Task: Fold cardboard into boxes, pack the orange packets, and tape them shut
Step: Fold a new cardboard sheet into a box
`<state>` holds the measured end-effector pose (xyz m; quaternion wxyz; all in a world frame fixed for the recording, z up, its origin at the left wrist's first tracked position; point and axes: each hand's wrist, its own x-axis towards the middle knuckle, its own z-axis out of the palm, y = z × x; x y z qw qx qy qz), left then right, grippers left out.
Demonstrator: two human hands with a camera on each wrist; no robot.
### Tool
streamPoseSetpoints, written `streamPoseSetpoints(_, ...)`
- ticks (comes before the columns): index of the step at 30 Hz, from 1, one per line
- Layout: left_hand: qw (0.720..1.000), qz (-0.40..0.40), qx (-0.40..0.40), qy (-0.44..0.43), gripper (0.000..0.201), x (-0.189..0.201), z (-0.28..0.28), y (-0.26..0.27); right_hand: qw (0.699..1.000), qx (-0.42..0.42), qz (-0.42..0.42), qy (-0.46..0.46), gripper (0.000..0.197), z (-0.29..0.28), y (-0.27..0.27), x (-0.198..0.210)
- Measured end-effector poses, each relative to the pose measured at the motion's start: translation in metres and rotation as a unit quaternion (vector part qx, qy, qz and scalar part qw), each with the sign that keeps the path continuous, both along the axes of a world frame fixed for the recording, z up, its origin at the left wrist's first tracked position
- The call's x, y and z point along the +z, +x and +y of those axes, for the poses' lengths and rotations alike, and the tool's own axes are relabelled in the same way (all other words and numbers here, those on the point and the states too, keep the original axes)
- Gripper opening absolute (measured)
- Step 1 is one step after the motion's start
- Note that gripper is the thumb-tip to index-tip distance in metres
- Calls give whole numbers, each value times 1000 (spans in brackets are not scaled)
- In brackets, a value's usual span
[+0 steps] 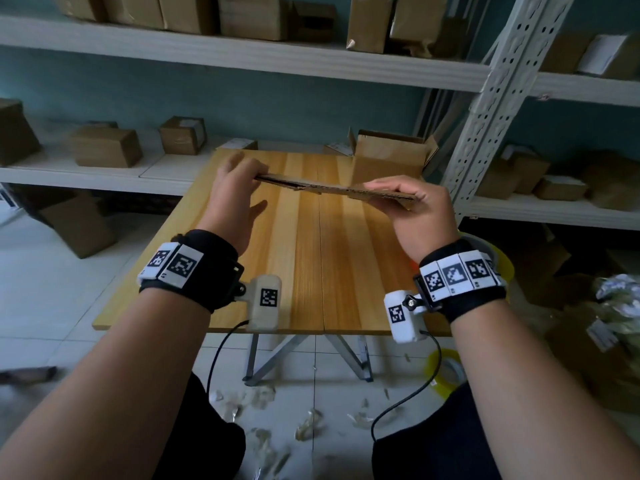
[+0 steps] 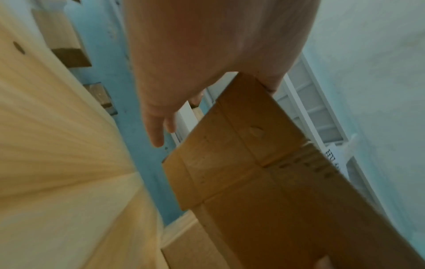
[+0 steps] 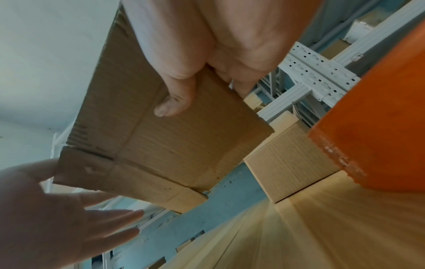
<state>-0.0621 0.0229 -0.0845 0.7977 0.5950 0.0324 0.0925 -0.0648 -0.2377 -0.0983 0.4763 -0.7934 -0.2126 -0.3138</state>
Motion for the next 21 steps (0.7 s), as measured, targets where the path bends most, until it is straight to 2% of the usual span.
streamPoseSetpoints(2,996,-39,-28,75,56,-3,3,-5,1000,-17,14,3,23,-3,0,1)
streamPoseSetpoints(5,978,-92,-51,182,71,-13,9,-7,998,-26,42,30,29,-6,-1,1)
streamPoseSetpoints(7,970,-104,-38,217,65,-15,10,-6,998,-5,52,44,30,-7,0,1)
streamPoseSetpoints(15,966,-181,4,187,30,-24,16,8,991,76,48,95,28,2,5,-10)
streamPoseSetpoints(18,958,-203,19,203,29,-26,14,9,989,97,36,102,24,3,7,-13)
streamPoseSetpoints(21,958,-203,45,197,38,-25,12,10,986,114,30,115,24,6,8,-14)
